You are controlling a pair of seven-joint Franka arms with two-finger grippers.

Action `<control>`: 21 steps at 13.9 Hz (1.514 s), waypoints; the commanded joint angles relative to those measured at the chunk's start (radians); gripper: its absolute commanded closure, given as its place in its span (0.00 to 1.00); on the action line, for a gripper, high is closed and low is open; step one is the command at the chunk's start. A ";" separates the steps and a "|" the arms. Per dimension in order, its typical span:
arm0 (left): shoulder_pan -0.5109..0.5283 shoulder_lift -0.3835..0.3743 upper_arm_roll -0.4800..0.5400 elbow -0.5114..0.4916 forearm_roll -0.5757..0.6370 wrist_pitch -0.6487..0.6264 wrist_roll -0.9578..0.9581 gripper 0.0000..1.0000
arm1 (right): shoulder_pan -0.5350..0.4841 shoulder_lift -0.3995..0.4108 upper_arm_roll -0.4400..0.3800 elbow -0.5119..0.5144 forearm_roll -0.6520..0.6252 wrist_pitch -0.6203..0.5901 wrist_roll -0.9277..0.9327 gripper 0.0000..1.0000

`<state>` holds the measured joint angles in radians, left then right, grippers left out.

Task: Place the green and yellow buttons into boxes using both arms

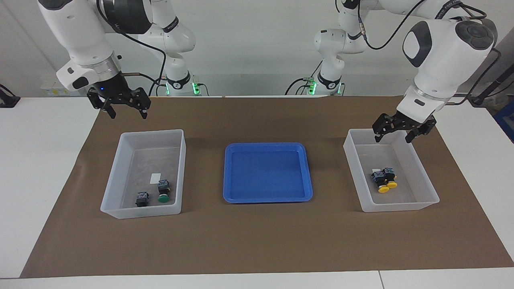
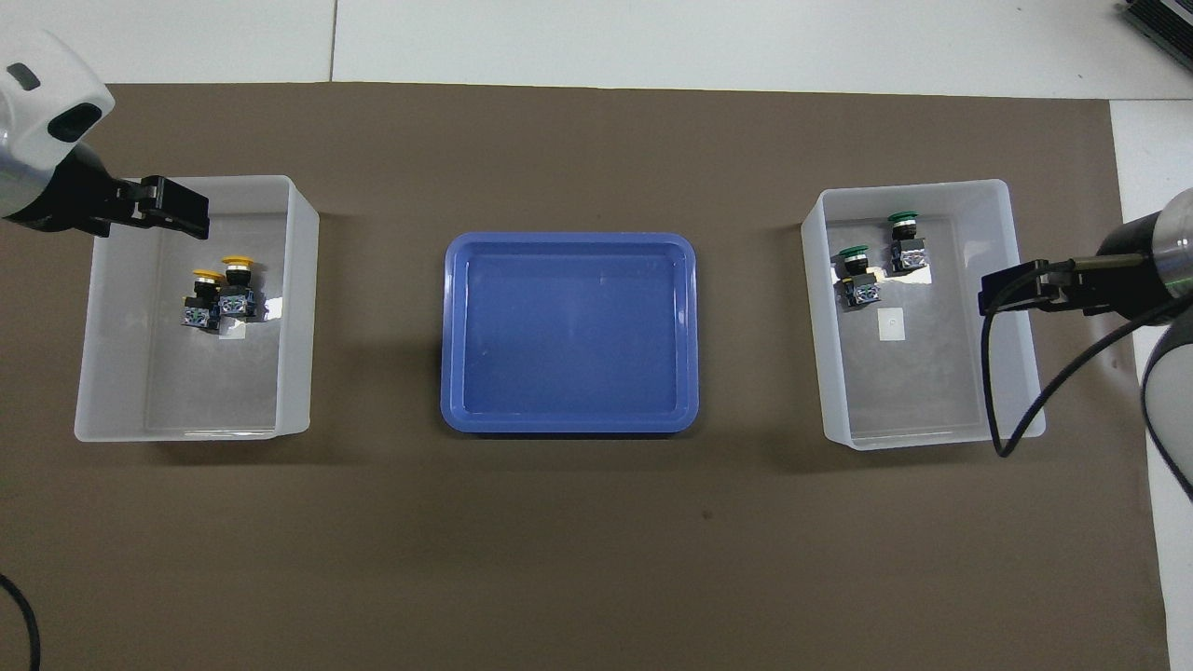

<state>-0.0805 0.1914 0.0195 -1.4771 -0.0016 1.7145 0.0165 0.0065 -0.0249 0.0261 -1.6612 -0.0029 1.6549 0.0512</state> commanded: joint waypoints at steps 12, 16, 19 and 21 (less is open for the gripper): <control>0.019 -0.050 -0.004 -0.055 -0.008 0.030 0.020 0.00 | 0.007 0.008 0.005 0.014 -0.019 0.014 0.064 0.00; 0.010 -0.050 -0.009 -0.052 -0.008 0.034 0.014 0.00 | 0.007 0.007 0.005 0.011 -0.017 0.016 0.065 0.00; 0.007 -0.050 -0.009 -0.057 -0.008 0.039 0.014 0.00 | 0.007 0.007 0.005 0.009 -0.017 0.016 0.065 0.00; 0.007 -0.050 -0.009 -0.057 -0.008 0.039 0.014 0.00 | 0.007 0.005 0.005 0.006 -0.014 0.016 0.065 0.00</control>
<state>-0.0663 0.1729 0.0030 -1.4886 -0.0016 1.7284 0.0244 0.0115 -0.0249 0.0279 -1.6588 -0.0073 1.6602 0.0913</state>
